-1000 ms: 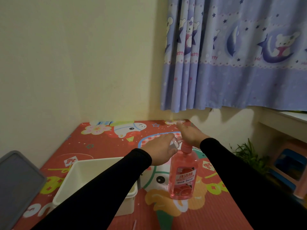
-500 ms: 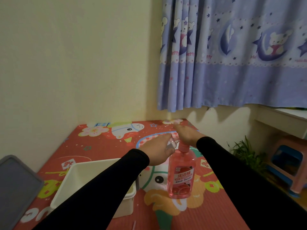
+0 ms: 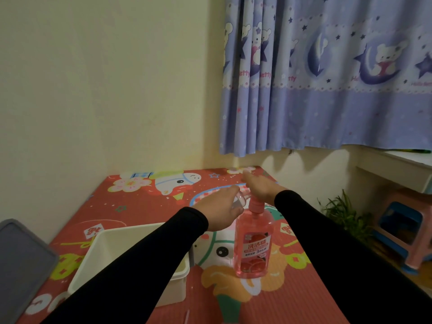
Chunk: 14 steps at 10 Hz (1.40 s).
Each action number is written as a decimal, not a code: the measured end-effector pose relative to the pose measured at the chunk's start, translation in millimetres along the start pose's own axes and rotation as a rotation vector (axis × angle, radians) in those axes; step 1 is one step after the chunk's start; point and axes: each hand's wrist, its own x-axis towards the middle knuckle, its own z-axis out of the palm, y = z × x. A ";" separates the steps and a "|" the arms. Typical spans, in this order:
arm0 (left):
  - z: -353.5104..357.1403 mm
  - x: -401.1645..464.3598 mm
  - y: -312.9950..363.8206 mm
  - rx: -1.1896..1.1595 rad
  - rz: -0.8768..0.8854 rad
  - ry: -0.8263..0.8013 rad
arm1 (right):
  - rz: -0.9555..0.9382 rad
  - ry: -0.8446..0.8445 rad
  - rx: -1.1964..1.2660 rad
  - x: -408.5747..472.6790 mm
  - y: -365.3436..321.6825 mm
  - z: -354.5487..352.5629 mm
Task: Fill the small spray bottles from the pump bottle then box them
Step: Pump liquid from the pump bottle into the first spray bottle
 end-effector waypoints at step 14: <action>-9.8 5.3 2.0 0.008 0.011 0.009 | -0.017 0.005 0.160 6.6 -1.8 -7.5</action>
